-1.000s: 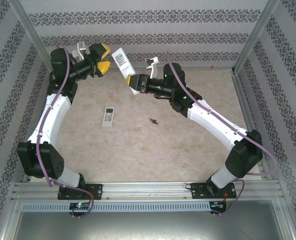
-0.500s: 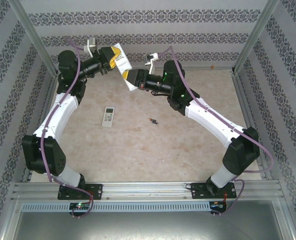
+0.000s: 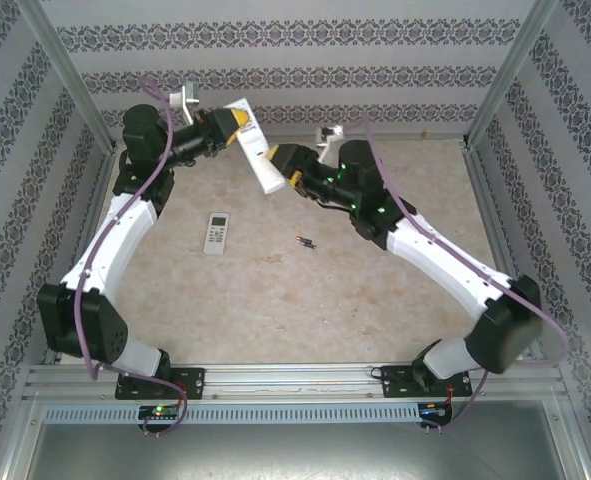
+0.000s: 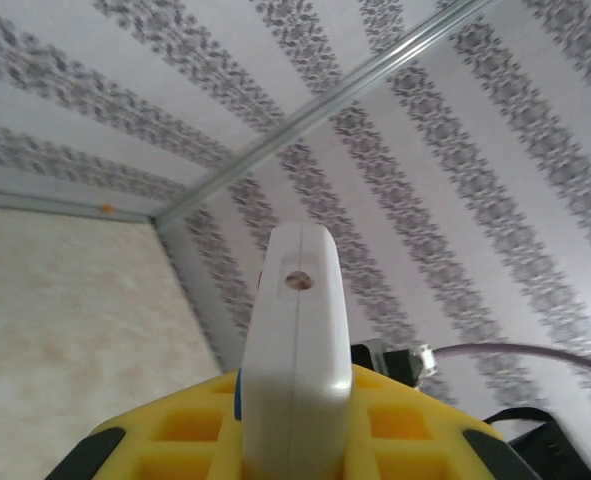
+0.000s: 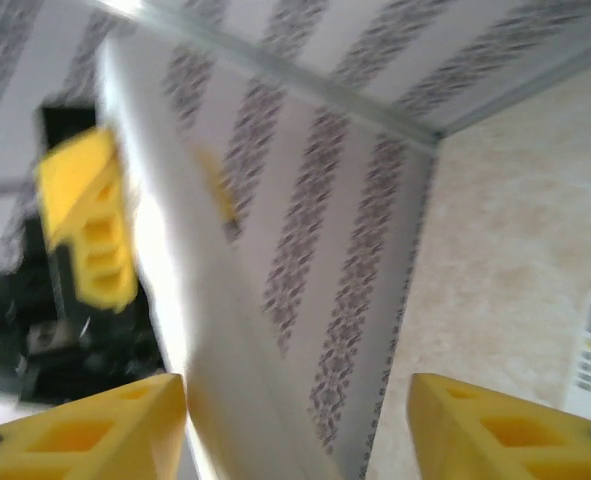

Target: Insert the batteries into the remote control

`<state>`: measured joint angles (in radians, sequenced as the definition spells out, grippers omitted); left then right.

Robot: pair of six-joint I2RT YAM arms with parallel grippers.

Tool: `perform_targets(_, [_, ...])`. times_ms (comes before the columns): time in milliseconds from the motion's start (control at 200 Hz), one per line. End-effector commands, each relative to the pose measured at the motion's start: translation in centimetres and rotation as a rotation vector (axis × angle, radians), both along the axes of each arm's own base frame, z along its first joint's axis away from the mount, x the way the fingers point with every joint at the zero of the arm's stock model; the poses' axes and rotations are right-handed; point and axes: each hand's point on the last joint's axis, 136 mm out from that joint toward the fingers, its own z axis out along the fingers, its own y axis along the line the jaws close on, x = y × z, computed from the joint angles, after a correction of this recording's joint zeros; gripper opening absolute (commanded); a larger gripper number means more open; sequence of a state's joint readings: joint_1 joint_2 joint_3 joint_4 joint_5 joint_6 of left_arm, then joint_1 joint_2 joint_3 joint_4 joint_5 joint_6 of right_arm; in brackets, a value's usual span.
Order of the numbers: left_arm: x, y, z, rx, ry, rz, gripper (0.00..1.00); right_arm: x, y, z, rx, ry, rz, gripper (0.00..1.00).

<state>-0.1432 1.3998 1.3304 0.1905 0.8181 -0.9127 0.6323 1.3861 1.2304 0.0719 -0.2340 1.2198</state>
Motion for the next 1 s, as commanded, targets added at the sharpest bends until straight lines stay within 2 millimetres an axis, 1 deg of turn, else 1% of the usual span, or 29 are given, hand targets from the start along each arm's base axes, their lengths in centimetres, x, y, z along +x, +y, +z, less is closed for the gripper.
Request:
perform_targets(0, [0.1,2.1,-0.2,0.190,-0.205,0.184,0.00,-1.6,-0.9,-3.2,-0.006,0.149,-0.121,0.67])
perform_targets(80, [-0.1,2.0,-0.2,0.218,-0.260,0.200,0.00,-3.0,0.2,-3.7,0.035,0.168,-0.122,0.72])
perform_targets(170, [-0.5,1.2,0.1,0.235,-0.312,0.188,0.00,-3.1,1.1,-4.0,0.076,0.179,-0.131,0.77])
perform_targets(210, [-0.7,0.6,0.1,0.245,-0.327,0.176,0.00,-2.8,1.7,-3.7,0.089,0.179,-0.121,0.77])
perform_targets(275, [-1.0,-0.4,-0.3,0.272,-0.332,0.154,0.00,-2.4,2.8,-2.6,0.112,0.159,-0.091,0.78])
perform_targets(320, [-1.2,-0.8,-0.5,0.282,-0.331,0.145,0.00,-2.2,3.5,-1.8,0.121,0.138,-0.065,0.79])
perform_targets(360, [-1.2,-0.9,-0.6,0.276,-0.325,0.144,0.00,-2.0,3.9,-1.5,0.121,0.129,-0.055,0.79])
perform_targets(430, [-1.2,-1.1,-0.4,0.245,-0.323,0.140,0.00,-1.6,3.9,-1.7,0.129,0.132,-0.072,0.79])
perform_targets(530, [-1.2,-1.5,-0.3,0.228,-0.322,0.125,0.00,-0.6,3.1,-2.5,0.165,0.149,-0.124,0.80])
perform_targets(679, [-1.4,-1.8,-0.3,0.226,-0.321,0.107,0.00,0.1,2.6,-2.0,0.158,0.128,-0.142,0.81])
perform_targets(874, [-1.5,-2.4,-0.4,0.225,-0.326,0.084,0.00,0.4,4.0,-1.7,0.159,0.121,-0.097,0.82])
perform_targets(994, [-1.7,-2.8,-0.4,0.219,-0.334,0.062,0.00,0.6,4.3,-1.8,0.152,0.122,-0.091,0.84])
